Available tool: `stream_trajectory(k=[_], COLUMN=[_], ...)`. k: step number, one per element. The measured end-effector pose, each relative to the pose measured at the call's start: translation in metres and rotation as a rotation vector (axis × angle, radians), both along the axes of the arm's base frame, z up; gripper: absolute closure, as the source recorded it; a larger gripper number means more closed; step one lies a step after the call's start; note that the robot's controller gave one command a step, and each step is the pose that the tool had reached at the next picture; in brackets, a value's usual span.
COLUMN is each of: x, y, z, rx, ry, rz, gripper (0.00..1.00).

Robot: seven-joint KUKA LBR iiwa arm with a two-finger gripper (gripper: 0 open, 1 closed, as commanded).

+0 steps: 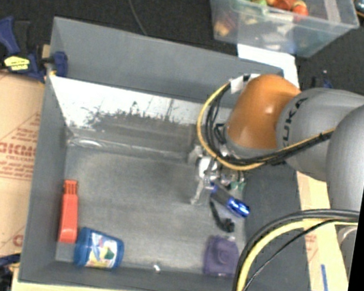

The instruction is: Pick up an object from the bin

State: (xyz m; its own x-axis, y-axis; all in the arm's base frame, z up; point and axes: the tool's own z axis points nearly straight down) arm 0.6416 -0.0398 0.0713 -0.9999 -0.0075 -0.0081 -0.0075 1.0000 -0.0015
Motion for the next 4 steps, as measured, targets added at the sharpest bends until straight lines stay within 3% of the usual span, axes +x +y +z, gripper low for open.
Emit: stream_trajectory(k=[1, 2, 3, 4], x=[-0.009, -0.039, -0.02, -0.011], y=[0.044, -0.06, -0.07, -0.06], z=[0.0, 0.001, 0.031, 0.003], rx=[0.009, 0.01, 0.021, 0.017], ry=[-0.006, -0.005, -0.017, -0.007], rz=[-0.092, 0.106, 0.102, -0.211], gripper=[0.0, 0.0, 0.0, 1.0])
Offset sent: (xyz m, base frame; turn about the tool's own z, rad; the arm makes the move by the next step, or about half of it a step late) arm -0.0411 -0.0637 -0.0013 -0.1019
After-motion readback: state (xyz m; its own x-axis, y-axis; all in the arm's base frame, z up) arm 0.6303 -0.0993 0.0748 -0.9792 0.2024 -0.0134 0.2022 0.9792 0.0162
